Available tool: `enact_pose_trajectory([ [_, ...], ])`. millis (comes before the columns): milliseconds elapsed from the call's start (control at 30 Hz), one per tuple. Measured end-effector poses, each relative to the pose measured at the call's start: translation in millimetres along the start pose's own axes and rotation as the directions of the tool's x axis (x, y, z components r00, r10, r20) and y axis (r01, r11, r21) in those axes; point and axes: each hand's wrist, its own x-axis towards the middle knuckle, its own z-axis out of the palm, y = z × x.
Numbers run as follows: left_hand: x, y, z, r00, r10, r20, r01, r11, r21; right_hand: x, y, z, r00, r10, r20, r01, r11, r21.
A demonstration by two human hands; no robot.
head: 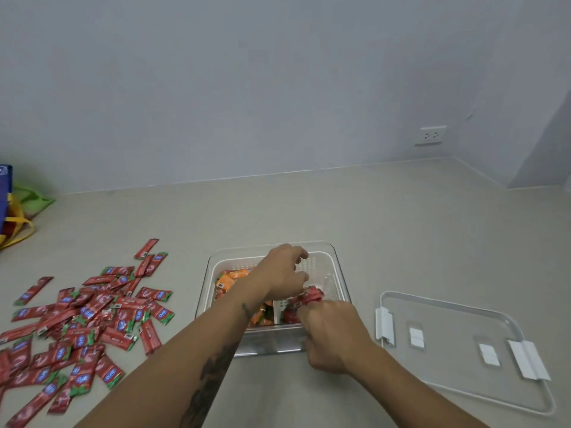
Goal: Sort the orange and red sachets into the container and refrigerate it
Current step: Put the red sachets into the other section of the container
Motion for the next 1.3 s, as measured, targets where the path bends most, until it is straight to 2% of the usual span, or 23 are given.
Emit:
enact_pose_trajectory([
  [233, -50.2, -23.5, -14.8, 0.973, -0.01, -0.231, -0.023, 0.99, -0.137, 0.6, 2.9, 8.5, 0.999, 0.007, -0.042, -0.004, 0.997, 0.083],
  [367, -89.4, -52.3, -28.5, 0.956, -0.05, -0.29, 0.009, 0.99, -0.142, 6.7, -1.5, -5.3, 1.0, 0.031, -0.004, -0.029, 0.959, 0.283],
  [600, -148.8, -131.6, -58.9, 0.911, -0.113, -0.397, 0.066, 0.989, -0.13, 63.8, -78.5, -49.3, 0.983, -0.093, -0.16, 0.157, 0.874, 0.459],
  [800, -205.0, -222.2, -69.8, 0.88, -0.291, -0.375, 0.244, 0.955, -0.17, 115.9, -172.6, -32.1, 0.977, -0.2, -0.077, 0.212, 0.859, 0.465],
  [967, -247.6, -288.2, -64.2, 0.865, -0.419, -0.277, 0.377, 0.906, -0.194, 149.8, -232.2, 12.3, 0.975, -0.213, 0.069, 0.158, 0.873, 0.462],
  [1200, -282.3, -341.0, -50.6, 0.857, -0.502, -0.117, 0.5, 0.865, -0.049, 176.5, -269.6, 73.8, 0.948, -0.072, 0.311, -0.048, 0.931, 0.361],
  [1300, -271.5, -350.6, -46.1, 0.814, -0.563, -0.14, 0.563, 0.825, -0.046, 186.9, -279.6, 90.1, 0.952, 0.024, 0.305, -0.114, 0.953, 0.281],
])
